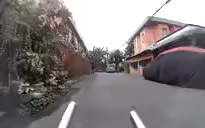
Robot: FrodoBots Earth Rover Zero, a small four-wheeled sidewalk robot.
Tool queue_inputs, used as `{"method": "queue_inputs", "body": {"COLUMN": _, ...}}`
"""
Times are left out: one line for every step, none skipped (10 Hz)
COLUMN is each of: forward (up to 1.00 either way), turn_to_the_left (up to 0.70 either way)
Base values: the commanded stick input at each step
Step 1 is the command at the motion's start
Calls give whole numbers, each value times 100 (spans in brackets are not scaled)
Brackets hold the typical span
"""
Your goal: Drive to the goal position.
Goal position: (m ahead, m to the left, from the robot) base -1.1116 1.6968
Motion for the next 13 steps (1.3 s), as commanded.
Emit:
{"method": "queue_inputs", "body": {"forward": 85, "turn_to_the_left": 26}}
{"method": "queue_inputs", "body": {"forward": 85, "turn_to_the_left": 12}}
{"method": "queue_inputs", "body": {"forward": 85, "turn_to_the_left": 0}}
{"method": "queue_inputs", "body": {"forward": 85, "turn_to_the_left": 0}}
{"method": "queue_inputs", "body": {"forward": 85, "turn_to_the_left": 0}}
{"method": "queue_inputs", "body": {"forward": 85, "turn_to_the_left": 0}}
{"method": "queue_inputs", "body": {"forward": 85, "turn_to_the_left": 0}}
{"method": "queue_inputs", "body": {"forward": 85, "turn_to_the_left": 0}}
{"method": "queue_inputs", "body": {"forward": 85, "turn_to_the_left": 0}}
{"method": "queue_inputs", "body": {"forward": 85, "turn_to_the_left": 0}}
{"method": "queue_inputs", "body": {"forward": 85, "turn_to_the_left": 0}}
{"method": "queue_inputs", "body": {"forward": 85, "turn_to_the_left": 0}}
{"method": "queue_inputs", "body": {"forward": 85, "turn_to_the_left": 0}}
